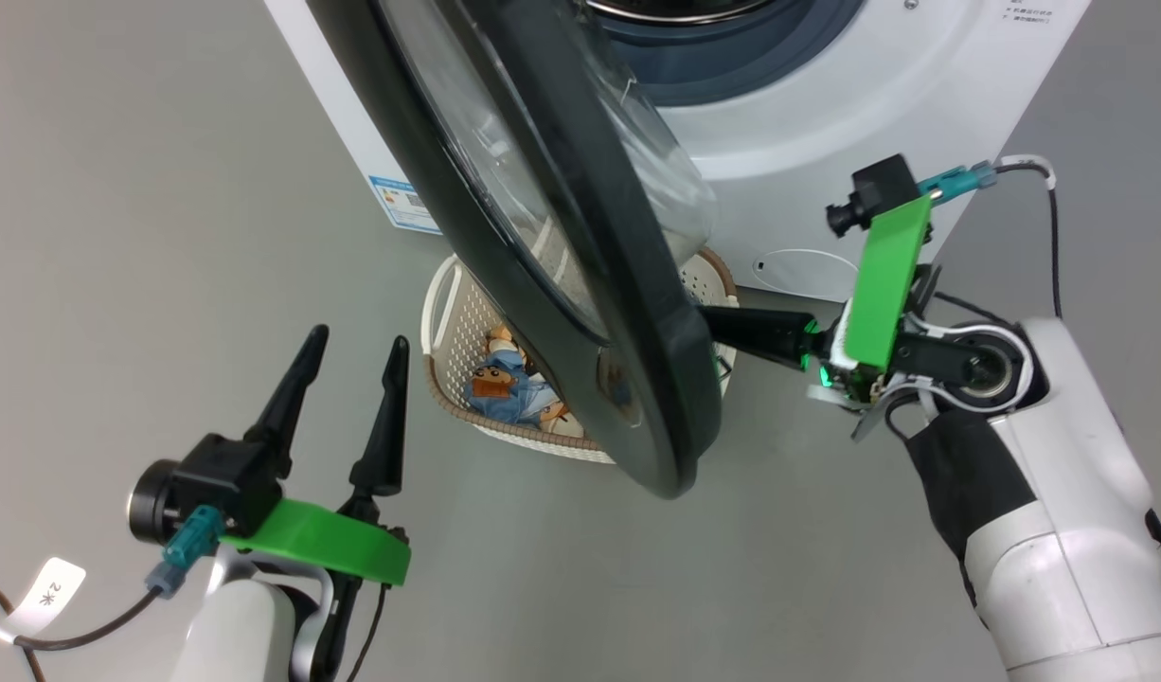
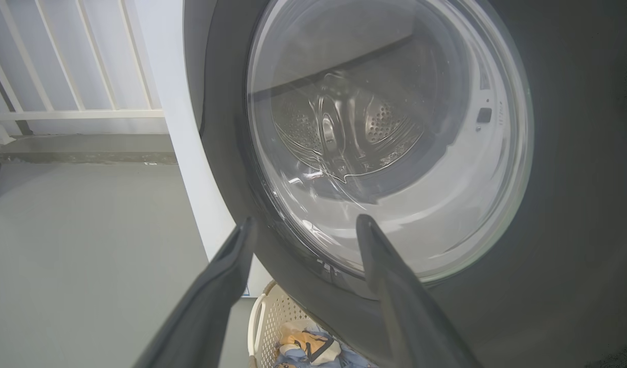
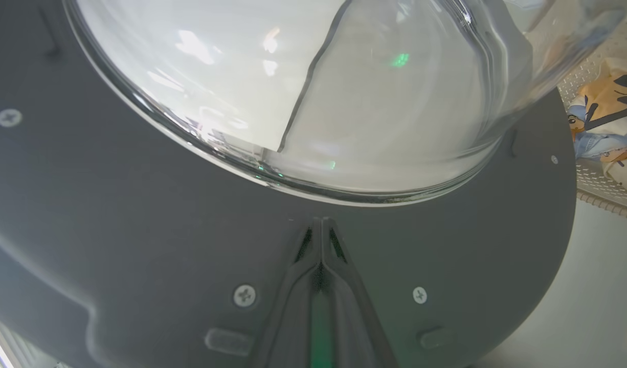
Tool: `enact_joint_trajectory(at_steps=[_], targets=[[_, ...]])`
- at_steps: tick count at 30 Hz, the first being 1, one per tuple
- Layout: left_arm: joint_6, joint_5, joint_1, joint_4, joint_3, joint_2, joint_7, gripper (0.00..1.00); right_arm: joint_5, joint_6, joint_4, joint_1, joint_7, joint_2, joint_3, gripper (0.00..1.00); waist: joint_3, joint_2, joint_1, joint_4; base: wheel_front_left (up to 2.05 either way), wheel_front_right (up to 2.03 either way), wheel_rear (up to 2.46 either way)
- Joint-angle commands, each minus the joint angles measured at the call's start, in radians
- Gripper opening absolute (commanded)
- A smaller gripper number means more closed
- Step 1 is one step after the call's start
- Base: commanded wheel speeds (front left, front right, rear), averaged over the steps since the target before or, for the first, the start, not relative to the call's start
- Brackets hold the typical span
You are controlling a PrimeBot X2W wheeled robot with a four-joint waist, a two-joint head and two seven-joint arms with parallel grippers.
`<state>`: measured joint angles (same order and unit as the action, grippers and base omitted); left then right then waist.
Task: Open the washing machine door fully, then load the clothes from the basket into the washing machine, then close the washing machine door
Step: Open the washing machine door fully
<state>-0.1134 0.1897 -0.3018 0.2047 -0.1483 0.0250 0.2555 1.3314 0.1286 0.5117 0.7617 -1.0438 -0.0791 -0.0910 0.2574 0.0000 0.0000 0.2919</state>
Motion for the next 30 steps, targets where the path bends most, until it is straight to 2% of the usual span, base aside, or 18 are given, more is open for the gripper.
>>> enact_joint_trajectory(at_steps=[1,22,30], targets=[[-0.004,-0.007,0.002,-0.025,0.035,0.025,0.006,1.00,0.018,0.002,-0.033,-0.014,0.009,0.029,-0.036,0.00,-0.001,0.0000,0.0000,0.003,0.00,0.00,0.00],[0.002,0.006,0.002,-0.023,0.030,0.025,0.006,1.00,0.173,0.002,-0.034,-0.047,0.138,0.029,-0.309,0.00,0.008,0.0000,0.0000,0.003,0.00,0.00,0.00],[0.004,0.007,0.001,-0.021,0.033,0.025,0.006,1.00,0.205,0.002,-0.020,-0.037,0.175,0.029,-0.360,0.00,0.008,0.0000,0.0000,-0.003,0.00,0.00,0.00]])
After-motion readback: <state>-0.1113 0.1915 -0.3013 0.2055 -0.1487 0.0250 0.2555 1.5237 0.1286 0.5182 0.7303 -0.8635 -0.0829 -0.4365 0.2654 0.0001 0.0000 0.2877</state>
